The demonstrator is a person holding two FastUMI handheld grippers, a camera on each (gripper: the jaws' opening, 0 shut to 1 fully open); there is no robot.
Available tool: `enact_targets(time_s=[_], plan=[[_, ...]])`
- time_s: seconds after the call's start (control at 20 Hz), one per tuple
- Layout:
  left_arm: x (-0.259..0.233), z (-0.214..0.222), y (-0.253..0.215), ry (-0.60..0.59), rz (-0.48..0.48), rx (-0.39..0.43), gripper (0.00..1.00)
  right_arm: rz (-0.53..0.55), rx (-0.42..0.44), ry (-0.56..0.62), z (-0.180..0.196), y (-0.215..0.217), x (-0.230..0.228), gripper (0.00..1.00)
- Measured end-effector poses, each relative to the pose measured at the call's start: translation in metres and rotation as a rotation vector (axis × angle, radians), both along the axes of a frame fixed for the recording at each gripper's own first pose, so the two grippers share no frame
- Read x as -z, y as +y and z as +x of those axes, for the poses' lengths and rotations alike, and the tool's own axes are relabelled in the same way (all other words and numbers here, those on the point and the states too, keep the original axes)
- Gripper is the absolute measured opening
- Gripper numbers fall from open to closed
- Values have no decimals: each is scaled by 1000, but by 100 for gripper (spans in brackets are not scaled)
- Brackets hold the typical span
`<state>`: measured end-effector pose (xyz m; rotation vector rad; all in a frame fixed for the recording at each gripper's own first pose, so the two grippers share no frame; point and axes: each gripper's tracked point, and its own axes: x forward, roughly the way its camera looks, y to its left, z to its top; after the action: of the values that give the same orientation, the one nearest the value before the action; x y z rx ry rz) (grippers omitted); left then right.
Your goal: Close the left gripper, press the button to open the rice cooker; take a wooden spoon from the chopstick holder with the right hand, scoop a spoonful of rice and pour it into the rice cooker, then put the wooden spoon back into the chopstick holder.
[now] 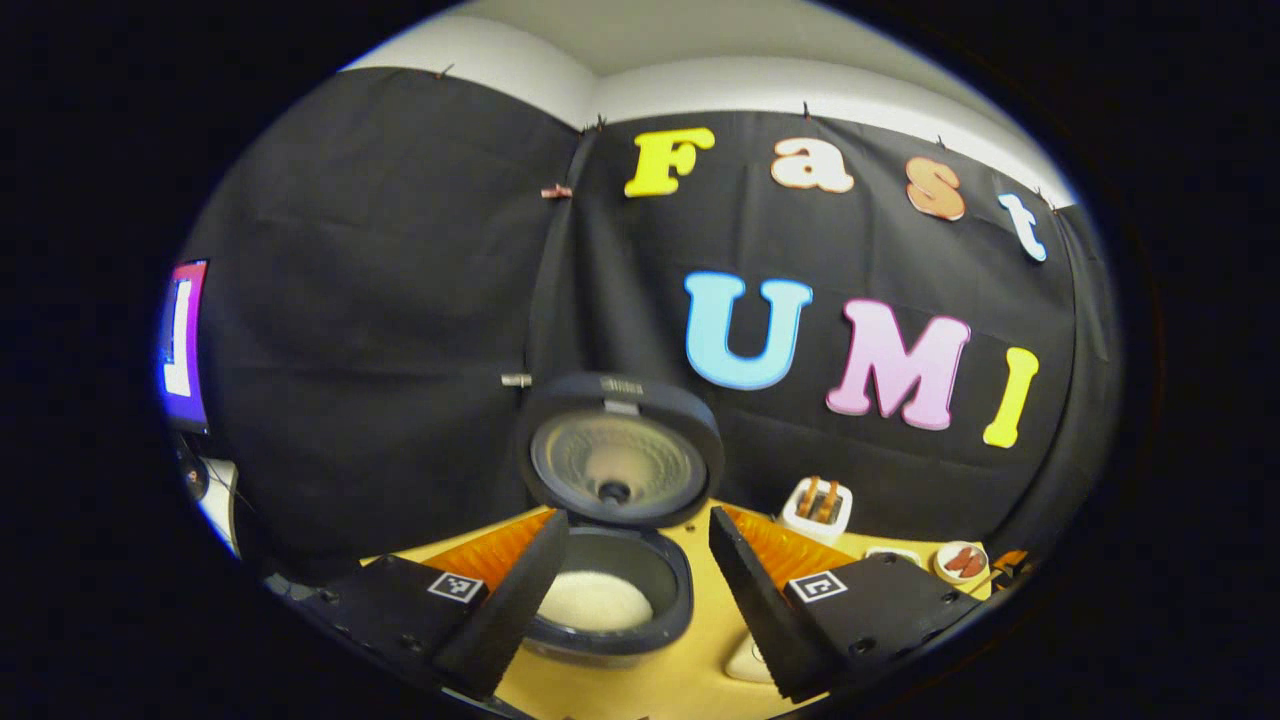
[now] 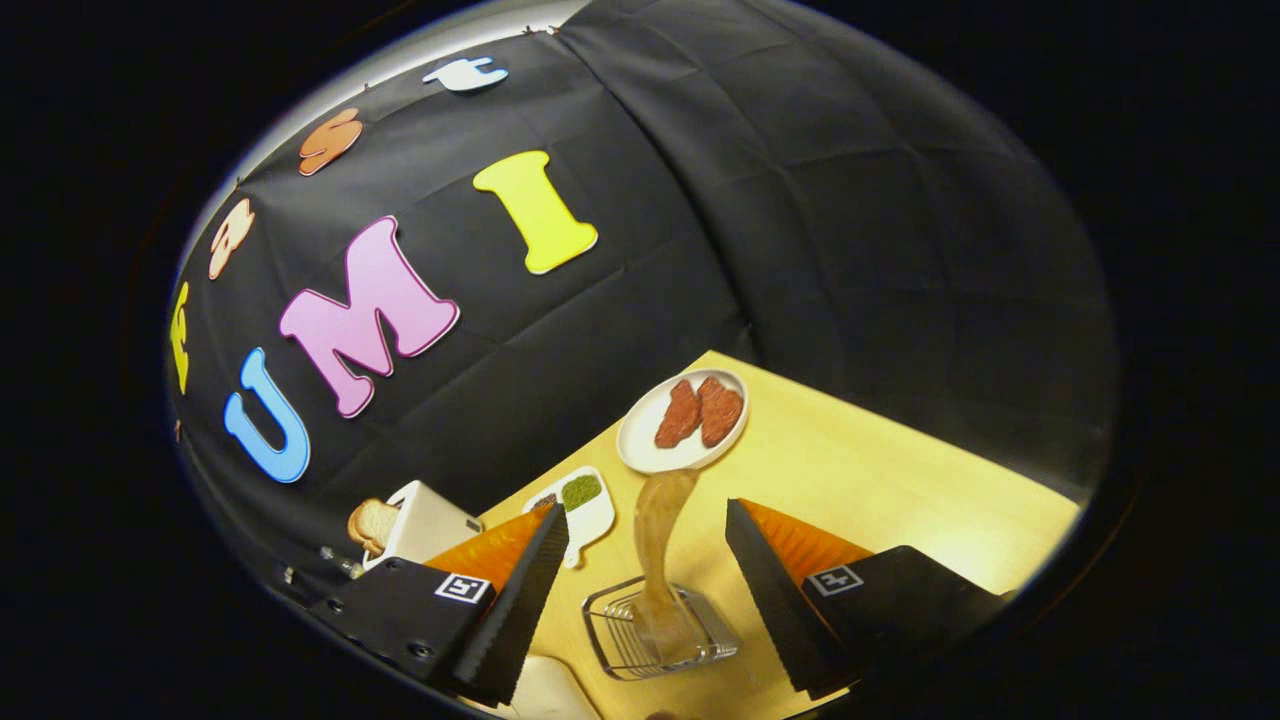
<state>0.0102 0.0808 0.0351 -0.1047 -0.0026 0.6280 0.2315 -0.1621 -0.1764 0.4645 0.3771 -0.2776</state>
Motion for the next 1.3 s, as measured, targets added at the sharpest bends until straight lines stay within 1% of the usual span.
enact_targets(time_s=[0.1, 0.2, 0.35, 0.45, 0.5, 0.55, 0.65, 0.7, 0.8, 0.9, 0.95, 1.0, 1.05, 1.1, 1.15, 1.2, 1.25, 1.3], plan=[[-16, 4, 13, -20, 72, 21, 95, -43, 23, -15, -23, -3, -15, 98], [-25, 9, 25, -19, 124, 51, 95, -107, 41, -8, -54, -4, -23, 99], [-46, 17, 36, -51, 207, 102, 95, -187, 19, 9, -102, 12, -32, 99], [-59, 26, 45, -88, 250, 142, 95, -217, -12, 20, -134, 31, -38, 99], [-64, 33, 50, -99, 273, 156, 92, -231, -39, 35, -154, 41, -38, 98], [-68, 39, 56, -112, 292, 169, 95, -253, -67, 48, -176, 52, -39, 99], [-72, 54, 66, -141, 304, 197, 95, -299, -112, 46, -210, 69, -47, 99], [-74, 62, 72, -153, 310, 206, 92, -323, -142, 39, -223, 80, -50, 98], [-78, 79, 83, -188, 317, 225, 92, -376, -195, 54, -255, 97, -48, 98], [-74, 100, 98, -193, 315, 227, 92, -419, -244, 40, -275, 117, -58, 99], [-71, 110, 104, -187, 318, 229, 94, -436, -261, 28, -282, 125, -63, 99], [-69, 120, 106, -179, 321, 241, 92, -443, -275, 14, -288, 132, -69, 99], [-66, 127, 109, -162, 324, 250, 94, -449, -285, -3, -293, 139, -78, 99], [-64, 132, 113, -152, 330, 244, 94, -459, -289, -23, -297, 143, -85, 99], [-64, 136, 116, -151, 331, 240, 92, -468, -289, -40, -299, 146, -93, 99], [-63, 140, 118, -151, 329, 242, 92, -474, -288, -56, -300, 148, -100, 99], [-60, 144, 121, -145, 322, 241, 94, -474, -290, -70, -300, 153, -106, 99], [-55, 149, 124, -127, 309, 249, 92, -475, -289, -86, -299, 156, -113, 99]])
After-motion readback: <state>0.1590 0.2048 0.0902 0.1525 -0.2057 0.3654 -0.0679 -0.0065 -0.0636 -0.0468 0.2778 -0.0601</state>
